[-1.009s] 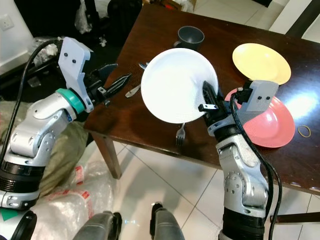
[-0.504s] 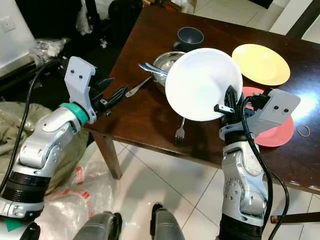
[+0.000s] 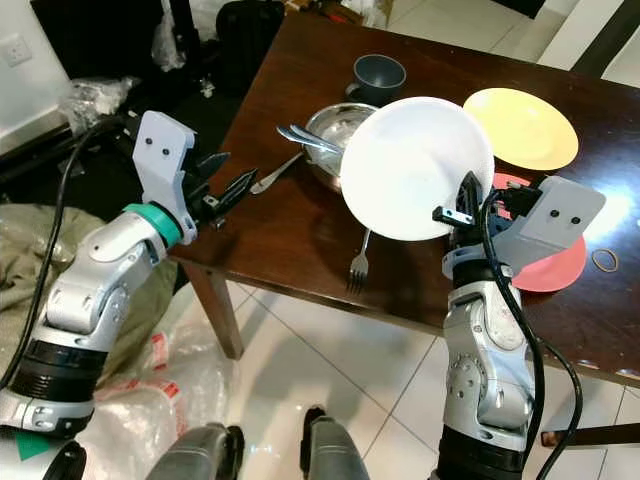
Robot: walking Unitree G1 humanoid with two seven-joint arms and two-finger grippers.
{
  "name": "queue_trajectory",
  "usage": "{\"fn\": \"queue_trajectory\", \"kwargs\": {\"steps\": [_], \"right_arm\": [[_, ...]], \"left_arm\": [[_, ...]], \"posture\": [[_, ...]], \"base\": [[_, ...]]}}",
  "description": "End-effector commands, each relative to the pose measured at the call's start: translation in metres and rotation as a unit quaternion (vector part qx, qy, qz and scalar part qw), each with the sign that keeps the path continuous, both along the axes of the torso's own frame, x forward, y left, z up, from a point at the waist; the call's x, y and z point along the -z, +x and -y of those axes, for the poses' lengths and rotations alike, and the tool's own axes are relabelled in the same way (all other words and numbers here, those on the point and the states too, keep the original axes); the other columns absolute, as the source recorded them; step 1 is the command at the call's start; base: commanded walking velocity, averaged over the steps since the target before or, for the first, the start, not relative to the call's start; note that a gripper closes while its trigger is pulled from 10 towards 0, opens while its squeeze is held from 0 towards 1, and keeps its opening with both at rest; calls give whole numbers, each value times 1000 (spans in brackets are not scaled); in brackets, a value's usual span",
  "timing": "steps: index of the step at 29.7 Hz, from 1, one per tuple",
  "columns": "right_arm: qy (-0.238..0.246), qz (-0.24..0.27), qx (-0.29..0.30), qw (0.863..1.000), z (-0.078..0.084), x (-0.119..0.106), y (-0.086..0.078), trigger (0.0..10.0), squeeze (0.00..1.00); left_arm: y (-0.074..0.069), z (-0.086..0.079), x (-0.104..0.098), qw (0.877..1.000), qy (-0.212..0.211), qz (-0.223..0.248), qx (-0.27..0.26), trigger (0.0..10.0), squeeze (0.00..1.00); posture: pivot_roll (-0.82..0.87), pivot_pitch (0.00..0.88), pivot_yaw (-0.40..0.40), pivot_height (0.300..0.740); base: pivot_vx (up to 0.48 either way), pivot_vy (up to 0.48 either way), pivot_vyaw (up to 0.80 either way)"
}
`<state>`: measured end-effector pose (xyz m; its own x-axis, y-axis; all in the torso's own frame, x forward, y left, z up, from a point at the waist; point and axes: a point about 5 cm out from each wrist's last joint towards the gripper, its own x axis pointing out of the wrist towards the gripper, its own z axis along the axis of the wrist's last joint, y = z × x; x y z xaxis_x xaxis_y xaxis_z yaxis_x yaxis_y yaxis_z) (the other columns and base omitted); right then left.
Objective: Setting the table
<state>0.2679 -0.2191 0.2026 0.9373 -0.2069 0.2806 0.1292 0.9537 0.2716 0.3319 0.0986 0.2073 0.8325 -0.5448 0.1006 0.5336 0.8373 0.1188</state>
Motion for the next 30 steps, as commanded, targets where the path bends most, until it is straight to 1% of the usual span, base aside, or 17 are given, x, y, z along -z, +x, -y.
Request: {"fn": "queue_trajectory", "kwargs": {"steps": [1, 2, 4, 6, 8, 30], "right_arm": [[0, -1, 10, 1000, 3, 2, -1, 10000, 0], [1, -3, 10, 1000, 3, 3, -1, 10000, 0], [1, -4, 10, 1000, 3, 3, -1, 10000, 0], [1, -5, 11, 1000, 3, 3, -1, 10000, 0], [1, -5, 11, 1000, 2, 3, -1, 10000, 0], [1, -8, 9, 1000, 2, 5, 0, 10000, 0]], "left_arm": [[1, 2, 3, 1000, -5, -8, -1, 10000, 0], [0, 3, 2, 1000, -21, -12, 0, 10000, 0], [0, 4, 1, 999, -31, -14, 0, 10000, 0], [1, 4, 1, 1000, -17, -13, -1, 10000, 0], [1, 4, 2, 1000, -14, -13, -4, 10000, 0], [3, 3, 2, 1000, -14, -10, -14, 10000, 0]], "posture": [[64, 89, 21, 740], [62, 89, 21, 740], [62, 90, 22, 740], [63, 90, 21, 740], [63, 90, 21, 740], [63, 90, 21, 740]], "base": [[0, 0, 0], [0, 0, 0], [0, 0, 0], [0, 0, 0], [0, 0, 0], [0, 0, 0]]}}
